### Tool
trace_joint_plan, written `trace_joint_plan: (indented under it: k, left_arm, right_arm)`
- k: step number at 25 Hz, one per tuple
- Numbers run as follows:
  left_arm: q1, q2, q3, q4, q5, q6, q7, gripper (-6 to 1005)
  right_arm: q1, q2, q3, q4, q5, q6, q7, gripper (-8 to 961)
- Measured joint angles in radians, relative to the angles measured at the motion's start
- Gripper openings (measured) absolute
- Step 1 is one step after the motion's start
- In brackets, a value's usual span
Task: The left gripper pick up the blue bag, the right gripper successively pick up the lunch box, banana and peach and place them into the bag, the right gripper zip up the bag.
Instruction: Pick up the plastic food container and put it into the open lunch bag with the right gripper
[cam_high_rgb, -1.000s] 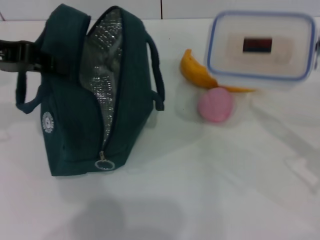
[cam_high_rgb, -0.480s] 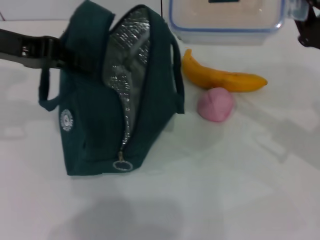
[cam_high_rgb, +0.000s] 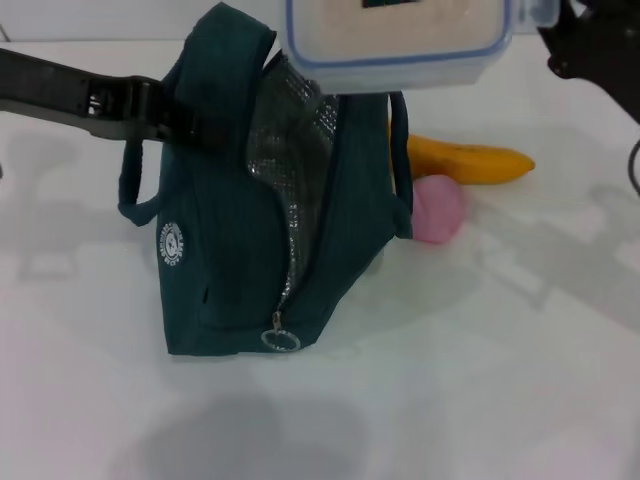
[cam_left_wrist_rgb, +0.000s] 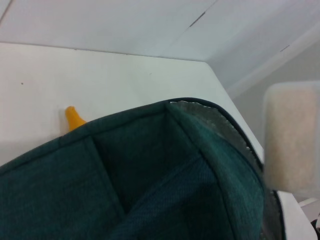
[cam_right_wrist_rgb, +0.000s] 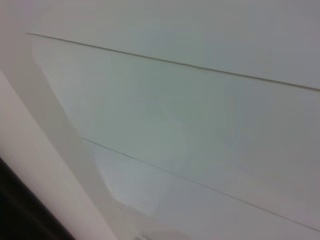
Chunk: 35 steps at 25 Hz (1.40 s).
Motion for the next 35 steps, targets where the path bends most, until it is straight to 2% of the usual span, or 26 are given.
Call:
trace_joint_plan:
  k: [17,22,29,35]
  left_arm:
    - [0.018,-0.004,0.000,-0.034,-0.047,-0.001,0.011,36]
    - [0.013,-0.004,0.000,-0.094,-0.059,-0.004,0.038,36]
    - [0.011,-0.008,0.000,-0.115,-0.055,-0.006,0.055,36]
    - [0.019,-0.008,0.000,-0.123,-0.052,-0.006,0.063,36]
  right_arm:
    - [-0.019,0.000,-0.193,-0.045,-0.002,0.231,-0.037,139]
    - [-0.003,0.000,-0.271,-0.095,0.004,0.290,-0.030,142]
    - [0.056,0.000,-0.391,-0.139,0.007,0.414,0.002,148]
    - [0.044,0.000,-0.412,-0.207,0.008,0.441,-0.007,152]
